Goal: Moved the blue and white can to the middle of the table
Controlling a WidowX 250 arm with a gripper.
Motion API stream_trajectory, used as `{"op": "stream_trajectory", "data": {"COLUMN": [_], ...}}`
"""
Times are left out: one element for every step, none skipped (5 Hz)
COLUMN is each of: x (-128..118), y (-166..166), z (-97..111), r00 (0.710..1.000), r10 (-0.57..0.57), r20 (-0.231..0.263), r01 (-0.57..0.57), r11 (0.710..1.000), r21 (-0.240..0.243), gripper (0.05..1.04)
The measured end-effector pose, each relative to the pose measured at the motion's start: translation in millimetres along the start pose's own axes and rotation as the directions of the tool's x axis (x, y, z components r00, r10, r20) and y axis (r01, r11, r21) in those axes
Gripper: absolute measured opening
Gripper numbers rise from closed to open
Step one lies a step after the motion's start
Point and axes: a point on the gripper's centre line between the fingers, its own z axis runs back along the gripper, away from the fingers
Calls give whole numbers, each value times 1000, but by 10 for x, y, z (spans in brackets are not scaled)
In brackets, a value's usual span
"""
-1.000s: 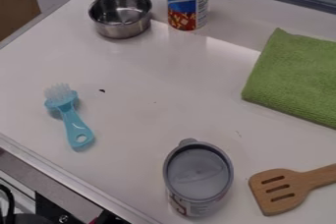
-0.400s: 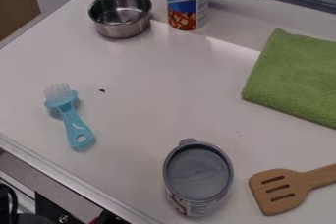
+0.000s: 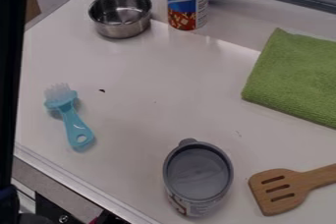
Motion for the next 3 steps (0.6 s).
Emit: {"op": "stream_trajectory", "data": {"x": [-65,-244,-458], "y": [-10,-15,-20], "z": [20,-114,-26], "r00": [997,990,987], "r10": [40,46,25], "r20": [-66,-134,-161], "r01": [-40,-45,-24], "r11": [999,999,1000], "r21": [0,16,7], "gripper": [999,999,999]}}
